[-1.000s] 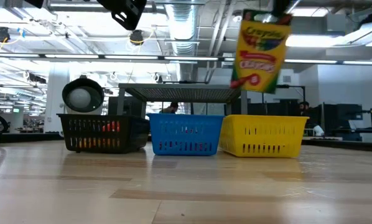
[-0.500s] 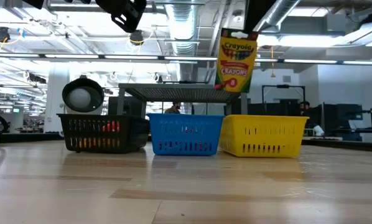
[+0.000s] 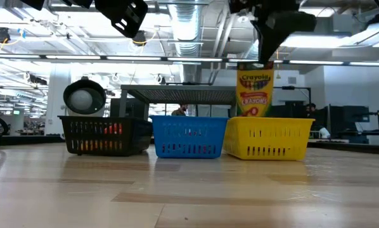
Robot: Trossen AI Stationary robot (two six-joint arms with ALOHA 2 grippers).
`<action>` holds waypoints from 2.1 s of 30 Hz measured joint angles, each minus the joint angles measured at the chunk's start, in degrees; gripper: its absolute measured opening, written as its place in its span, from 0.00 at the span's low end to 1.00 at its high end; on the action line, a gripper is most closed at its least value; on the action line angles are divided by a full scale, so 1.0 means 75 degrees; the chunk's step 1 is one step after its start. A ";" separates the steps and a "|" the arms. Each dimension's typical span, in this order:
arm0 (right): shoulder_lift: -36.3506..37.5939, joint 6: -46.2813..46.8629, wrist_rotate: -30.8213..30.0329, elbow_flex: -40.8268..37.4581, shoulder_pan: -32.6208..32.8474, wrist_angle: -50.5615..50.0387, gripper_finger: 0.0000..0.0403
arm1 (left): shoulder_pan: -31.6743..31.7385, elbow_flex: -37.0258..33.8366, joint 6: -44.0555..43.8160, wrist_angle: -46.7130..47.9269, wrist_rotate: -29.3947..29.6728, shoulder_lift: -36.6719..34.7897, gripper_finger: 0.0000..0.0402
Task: Pick & Place Office Desk Supplies
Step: Put the yellow crayon box into the yellow basket
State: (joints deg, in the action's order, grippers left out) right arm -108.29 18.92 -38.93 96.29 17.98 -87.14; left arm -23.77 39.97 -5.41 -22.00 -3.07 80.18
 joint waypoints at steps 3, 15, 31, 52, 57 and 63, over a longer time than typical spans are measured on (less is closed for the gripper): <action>0.0000 0.0077 -0.0004 -0.0157 0.0000 0.0105 0.00 | 0.0000 0.0000 0.0000 -0.0003 0.0000 0.0000 0.34; 0.0000 0.0076 -0.0219 -0.0224 -0.0026 0.0628 0.00 | 0.0000 0.0000 0.0000 -0.0015 0.0000 0.0000 0.34; 0.0006 -0.0008 -0.0408 -0.0774 -0.0221 0.1273 0.00 | 0.0000 0.0000 -0.0002 -0.0011 0.0000 0.0000 0.34; -0.0003 0.0594 -0.0720 -0.1168 0.0096 0.1208 0.00 | 0.0000 0.0000 0.0018 -0.0012 0.0000 0.0000 0.34; -0.0003 0.0685 -0.0811 -0.1168 0.0081 0.1400 0.00 | 0.0000 0.0000 0.0006 -0.0010 0.0000 0.0000 0.34; 0.0000 0.0682 -0.0543 -0.1535 0.0125 0.1852 0.00 | 0.0000 0.0000 0.0002 -0.0012 0.0001 0.0000 0.34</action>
State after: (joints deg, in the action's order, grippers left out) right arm -108.29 24.03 -43.00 84.77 18.92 -73.25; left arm -23.77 39.97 -5.39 -22.09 -3.06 80.18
